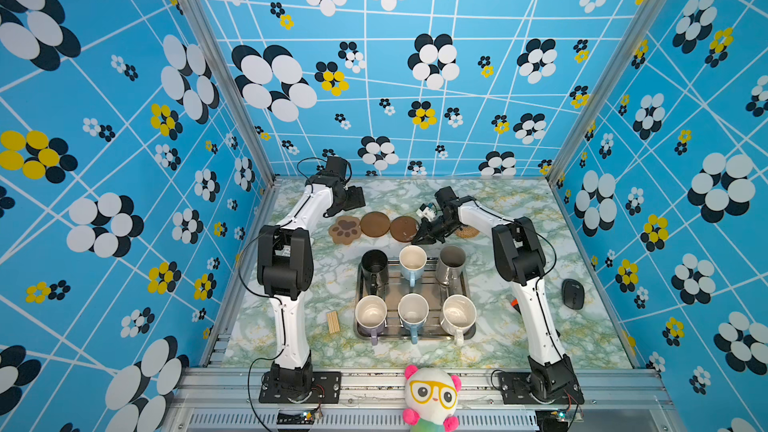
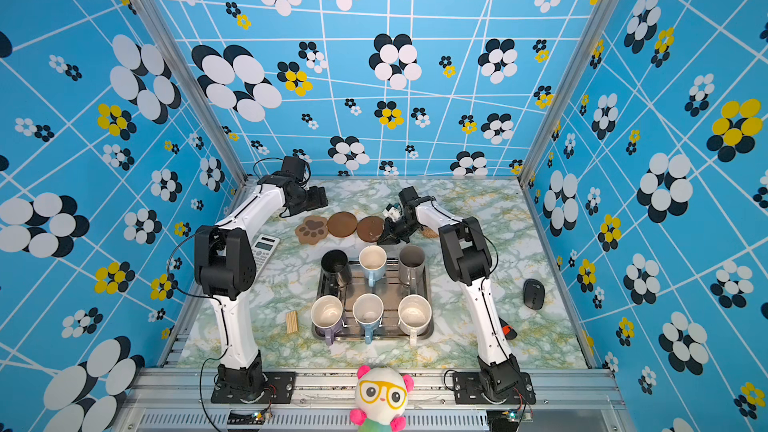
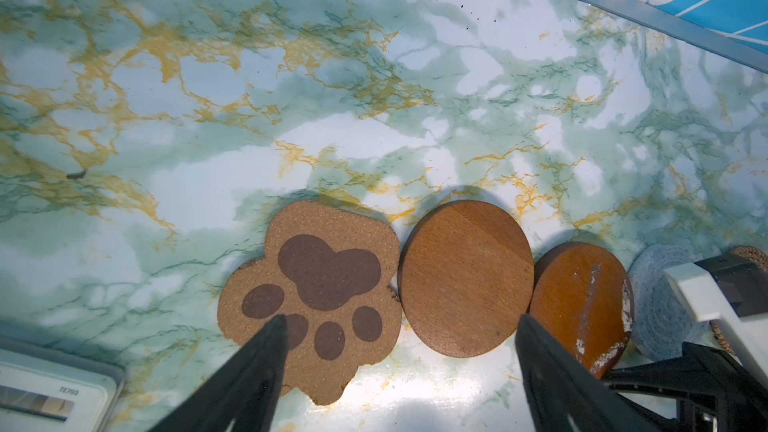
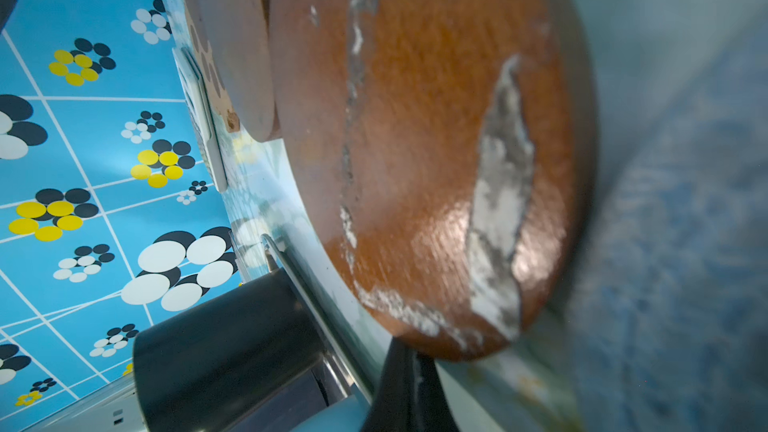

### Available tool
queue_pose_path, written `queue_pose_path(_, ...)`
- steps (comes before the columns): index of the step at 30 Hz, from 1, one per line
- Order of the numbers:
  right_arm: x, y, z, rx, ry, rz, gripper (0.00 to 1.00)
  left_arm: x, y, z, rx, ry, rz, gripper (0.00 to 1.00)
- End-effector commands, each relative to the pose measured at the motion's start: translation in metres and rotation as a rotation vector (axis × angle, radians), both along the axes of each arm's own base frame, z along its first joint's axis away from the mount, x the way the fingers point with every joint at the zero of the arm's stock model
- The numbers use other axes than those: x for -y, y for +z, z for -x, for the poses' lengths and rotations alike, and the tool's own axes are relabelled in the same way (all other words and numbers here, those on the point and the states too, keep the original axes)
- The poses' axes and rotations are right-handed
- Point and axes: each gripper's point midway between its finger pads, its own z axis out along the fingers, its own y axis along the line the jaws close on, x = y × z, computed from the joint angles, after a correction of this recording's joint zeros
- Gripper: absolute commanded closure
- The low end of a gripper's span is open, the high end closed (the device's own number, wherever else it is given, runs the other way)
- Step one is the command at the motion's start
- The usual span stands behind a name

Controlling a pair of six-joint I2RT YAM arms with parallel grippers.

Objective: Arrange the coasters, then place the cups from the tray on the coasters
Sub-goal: 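Raise both grippers away from the coaster row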

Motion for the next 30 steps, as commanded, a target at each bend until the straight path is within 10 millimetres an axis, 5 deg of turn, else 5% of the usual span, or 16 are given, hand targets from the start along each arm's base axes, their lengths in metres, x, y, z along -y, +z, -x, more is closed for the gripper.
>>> queue_pose_path(1,-0.001,-0.017,-0.004,-0.018,-0.022,0.022,1.00,0.006,0.010,0.007,0.018,-0.014,-0.005,0.13)
queue_pose_path(10,-0.001,-0.012,-0.010,-0.009,-0.035,0.015,1.00,0.011,0.018,0.013,0.038,-0.024,0.000,0.13)
queue_pose_path(16,0.006,0.022,-0.011,0.054,-0.037,-0.005,1.00,0.016,0.048,0.018,0.102,-0.033,0.005,0.13)
queue_pose_path(22,0.020,0.087,-0.029,0.190,-0.072,-0.088,1.00,0.031,0.109,0.035,0.231,-0.067,0.014,0.13)
queue_pose_path(30,0.048,0.175,-0.050,0.351,-0.147,-0.201,1.00,0.052,0.216,0.095,0.518,-0.120,0.008,0.12)
